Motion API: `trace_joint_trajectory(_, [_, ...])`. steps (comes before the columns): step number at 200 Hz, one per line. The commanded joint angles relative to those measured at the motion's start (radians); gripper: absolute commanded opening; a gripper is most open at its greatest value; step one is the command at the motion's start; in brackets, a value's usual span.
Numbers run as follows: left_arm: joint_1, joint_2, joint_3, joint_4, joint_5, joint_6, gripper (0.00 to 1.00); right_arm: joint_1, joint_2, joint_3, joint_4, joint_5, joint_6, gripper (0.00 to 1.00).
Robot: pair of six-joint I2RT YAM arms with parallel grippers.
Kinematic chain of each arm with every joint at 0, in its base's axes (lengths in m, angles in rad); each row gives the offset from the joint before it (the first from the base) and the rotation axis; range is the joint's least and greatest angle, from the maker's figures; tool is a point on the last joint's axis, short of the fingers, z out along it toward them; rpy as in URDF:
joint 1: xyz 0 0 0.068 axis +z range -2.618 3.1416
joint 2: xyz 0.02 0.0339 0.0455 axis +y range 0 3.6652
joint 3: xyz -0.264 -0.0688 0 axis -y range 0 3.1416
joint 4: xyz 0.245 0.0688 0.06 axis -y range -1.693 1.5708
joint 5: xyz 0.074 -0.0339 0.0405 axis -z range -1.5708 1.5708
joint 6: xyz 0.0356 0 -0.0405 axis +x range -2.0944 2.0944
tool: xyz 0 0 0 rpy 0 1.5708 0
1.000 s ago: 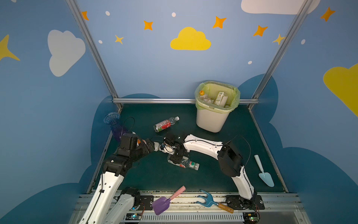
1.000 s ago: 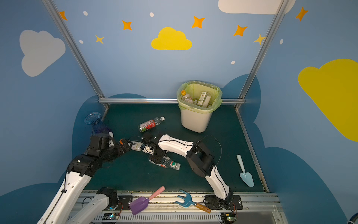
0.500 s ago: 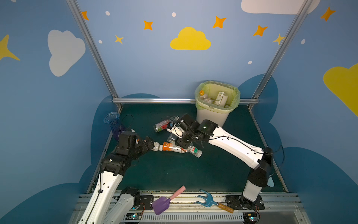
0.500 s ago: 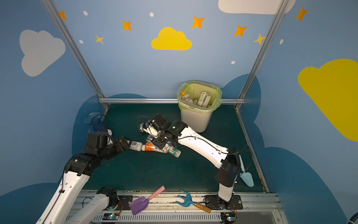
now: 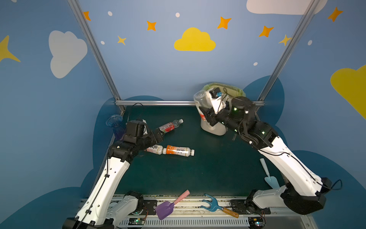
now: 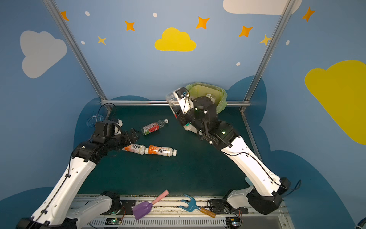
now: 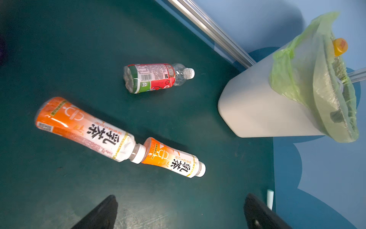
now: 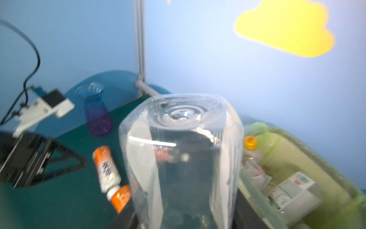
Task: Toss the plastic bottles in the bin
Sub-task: 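Lift the clear bottle over the bin and open right gripper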
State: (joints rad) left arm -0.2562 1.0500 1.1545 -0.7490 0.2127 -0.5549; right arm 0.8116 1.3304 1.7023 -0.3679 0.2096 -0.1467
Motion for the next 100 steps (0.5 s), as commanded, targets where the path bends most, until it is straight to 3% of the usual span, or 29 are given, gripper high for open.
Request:
trace_joint_trajectory(1, [-0.048,0.047,0.043,0.06,0.006,0.021,1.0,-0.04,-0.02,-0.031,0.333,0.041,-0.06,0.46])
trace_joint_trajectory(24, [-0.095,0.091,0.069,0.077,-0.033,0.024,1.0,-0.121,0.022,0.008,0.439,-0.003,-0.071,0.47])
trace_joint_trajectory(56, [-0.112,0.105,0.068,0.1,-0.049,0.012,1.0,-0.306,0.17,0.129,0.446,-0.083,0.02,0.49])
trace_joint_trajectory(84, [-0.115,0.106,0.068,0.082,-0.069,0.014,1.0,-0.477,0.404,0.284,0.429,-0.17,0.122,0.52])
trace_joint_trajectory(100, [-0.116,0.104,0.074,0.064,-0.084,0.014,1.0,-0.538,0.568,0.427,0.352,-0.264,0.177,0.61])
